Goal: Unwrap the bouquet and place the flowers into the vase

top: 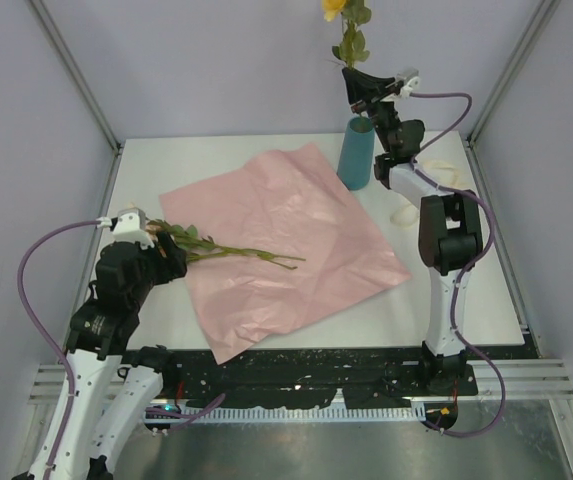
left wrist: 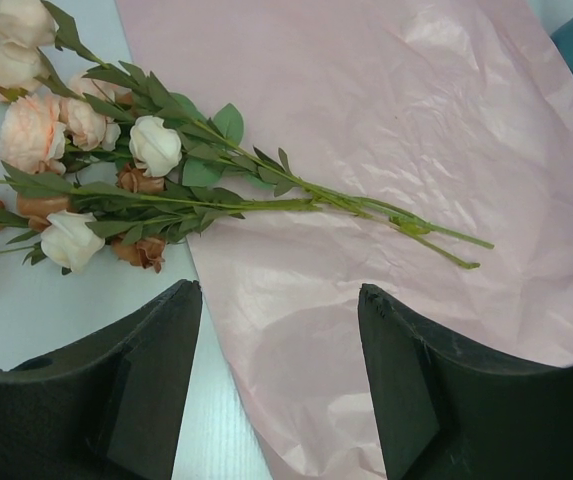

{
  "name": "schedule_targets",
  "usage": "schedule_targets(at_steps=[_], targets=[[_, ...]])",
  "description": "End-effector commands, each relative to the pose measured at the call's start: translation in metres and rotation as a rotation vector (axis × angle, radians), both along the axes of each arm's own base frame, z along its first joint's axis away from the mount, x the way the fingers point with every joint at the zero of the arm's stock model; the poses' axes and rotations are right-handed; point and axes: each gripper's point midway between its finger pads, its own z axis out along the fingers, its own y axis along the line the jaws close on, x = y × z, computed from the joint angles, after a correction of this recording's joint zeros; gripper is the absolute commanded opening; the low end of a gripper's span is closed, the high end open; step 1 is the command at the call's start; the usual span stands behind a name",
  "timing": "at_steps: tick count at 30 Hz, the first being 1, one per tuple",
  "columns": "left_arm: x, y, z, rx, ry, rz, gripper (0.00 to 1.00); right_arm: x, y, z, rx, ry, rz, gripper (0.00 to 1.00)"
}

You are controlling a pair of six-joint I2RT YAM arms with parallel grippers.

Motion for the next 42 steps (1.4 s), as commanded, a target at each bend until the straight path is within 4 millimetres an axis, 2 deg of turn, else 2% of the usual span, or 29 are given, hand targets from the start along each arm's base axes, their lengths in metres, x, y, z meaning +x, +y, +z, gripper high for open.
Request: schedule_targets(at_steps=[1,9,13,20,28,30,36,39,42], targets=[[0.007,-0.003,0.013,-0.013,-0.050,-0.011,0.67,-0.046,-0.017,0.054,0.084,-0.301,-0.001,0.05],[0.007,-0.004,0.013,-0.016,-0.047,-0.014,0.67,-0.035,-0.021,0.020,0.090,-0.230,-0.019,0.08],[0.007,-0.004,0.013,-0.017,-0.048,-0.016,0.67,-0.034,-0.024,0.009,0.087,-0.199,-0.035,0.19],[0.007,-0.004,0.013,-0.017,-0.050,-0.016,0.67,-0.036,-0.029,-0.008,0.054,-0.160,-0.070,0.29],[0.007,-0.004,0.013,-0.017,-0.051,-0.017,0.67,-0.043,-0.034,-0.006,0.046,-0.157,-0.096,0.36],[0.007,-0.004,0.013,-0.017,-0.051,-0.016,0.67,-0.048,-0.036,-0.001,0.039,-0.167,-0.103,0.41],[0.007,-0.005,0.013,-0.020,-0.051,-0.019,0.67,-0.065,-0.042,0.011,0.012,-0.188,-0.111,0.49],[0.007,-0.006,0.013,-0.022,-0.049,-0.021,0.67,-0.072,-0.046,0.010,0.007,-0.173,-0.120,0.50],[0.008,-0.005,0.013,-0.022,-0.051,-0.018,0.67,-0.082,-0.047,0.020,0.005,-0.161,-0.120,0.49]])
